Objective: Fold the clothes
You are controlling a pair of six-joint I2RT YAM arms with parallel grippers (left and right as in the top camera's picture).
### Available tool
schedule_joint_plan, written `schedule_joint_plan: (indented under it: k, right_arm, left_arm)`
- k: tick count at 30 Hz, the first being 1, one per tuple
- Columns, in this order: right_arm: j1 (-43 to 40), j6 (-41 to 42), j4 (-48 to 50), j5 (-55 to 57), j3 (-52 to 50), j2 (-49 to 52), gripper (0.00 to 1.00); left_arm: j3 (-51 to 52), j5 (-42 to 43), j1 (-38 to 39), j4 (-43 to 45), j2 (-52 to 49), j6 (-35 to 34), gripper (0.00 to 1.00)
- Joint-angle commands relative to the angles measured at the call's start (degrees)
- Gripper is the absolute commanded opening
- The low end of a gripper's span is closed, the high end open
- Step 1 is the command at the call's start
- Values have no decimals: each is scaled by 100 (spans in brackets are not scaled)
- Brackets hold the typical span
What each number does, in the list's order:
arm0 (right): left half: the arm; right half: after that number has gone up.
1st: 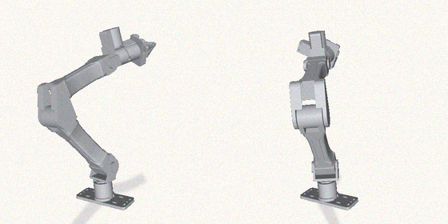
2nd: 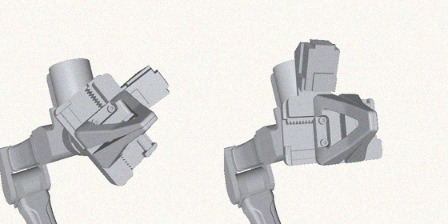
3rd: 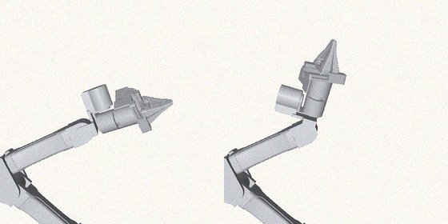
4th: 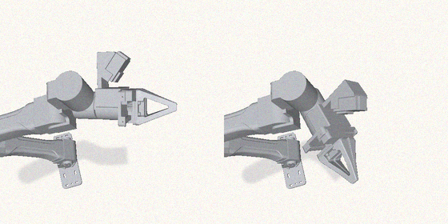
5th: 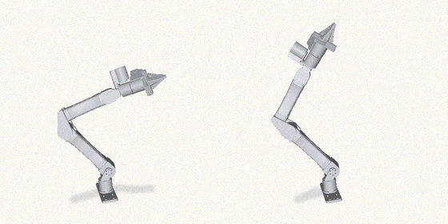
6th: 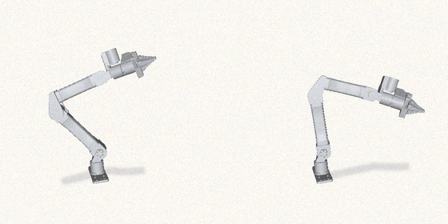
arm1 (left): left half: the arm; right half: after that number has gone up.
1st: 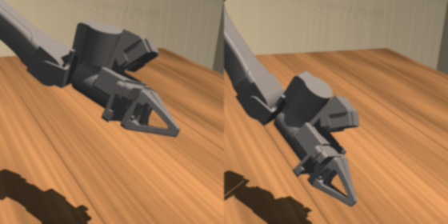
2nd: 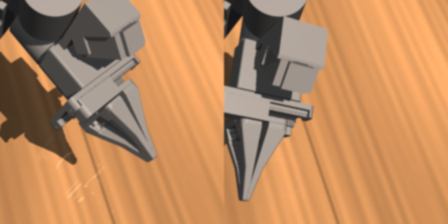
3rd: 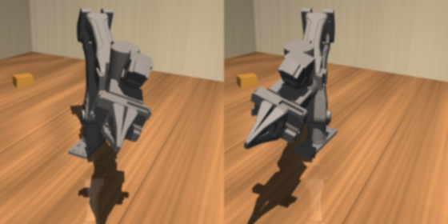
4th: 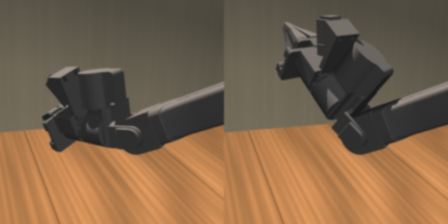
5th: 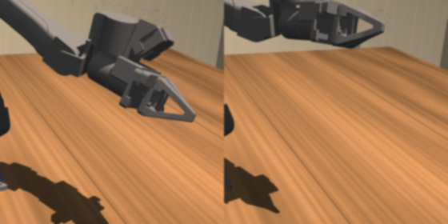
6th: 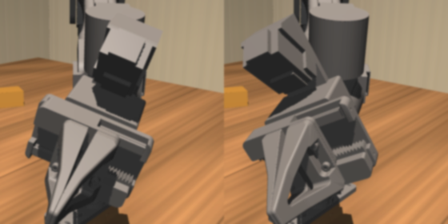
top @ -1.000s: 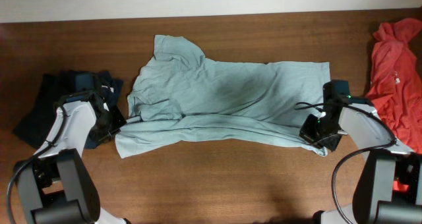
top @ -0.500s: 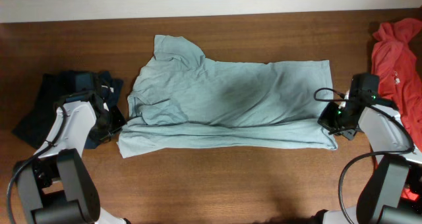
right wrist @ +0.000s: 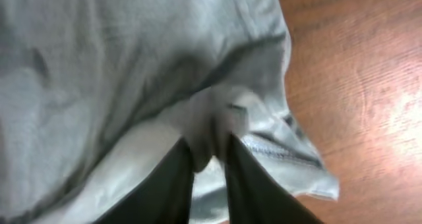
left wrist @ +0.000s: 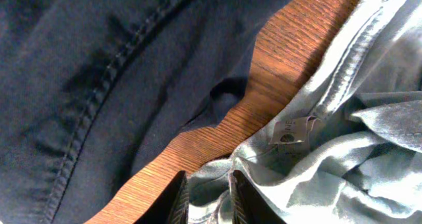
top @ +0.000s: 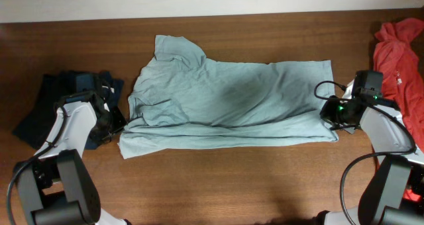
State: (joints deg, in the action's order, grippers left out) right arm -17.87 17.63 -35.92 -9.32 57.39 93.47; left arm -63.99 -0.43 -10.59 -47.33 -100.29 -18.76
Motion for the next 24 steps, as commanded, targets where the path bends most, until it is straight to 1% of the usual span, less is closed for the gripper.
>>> schedule_joint_plan:
  k: [1, 4, 8, 11, 13, 15, 17, 20, 24]
  right_arm:
    - [-22, 107, -22, 144, 118, -107, 25]
    - [-22, 105, -26, 184, 118, -107, 25]
    - [-20, 98, -245, 140, 118, -107, 25]
    - [-13, -129, -527, -227, 118, -107, 27]
    - [-15, -181, -671, -350, 118, -107, 30]
    - [-15, -177, -695, -404, 118, -107, 32]
    - [-15, -173, -645, -402, 118, -107, 31]
    - [-22, 28, -376, -352, 118, -107, 10]
    - [-20, 140, 468, -289, 118, -107, 8]
  left_arm:
    - [-131, 63, -28, 33, 35, 249, 24]
    - [-323, 116, -28, 11, 39, 511, 28]
    - [-542, 529, -28, -17, 129, 1027, 33]
    - [-647, 841, 4, -7, 247, 1458, 34]
    - [-688, 920, 76, 7, 339, 1725, 35]
    - [-699, 981, 170, 31, 428, 2017, 37]
    - [-699, 1034, 291, 55, 474, 2295, 38]
    - [-699, 1032, 505, 61, 474, 2514, 39]
    - [-699, 1038, 793, 109, 474, 2774, 39]
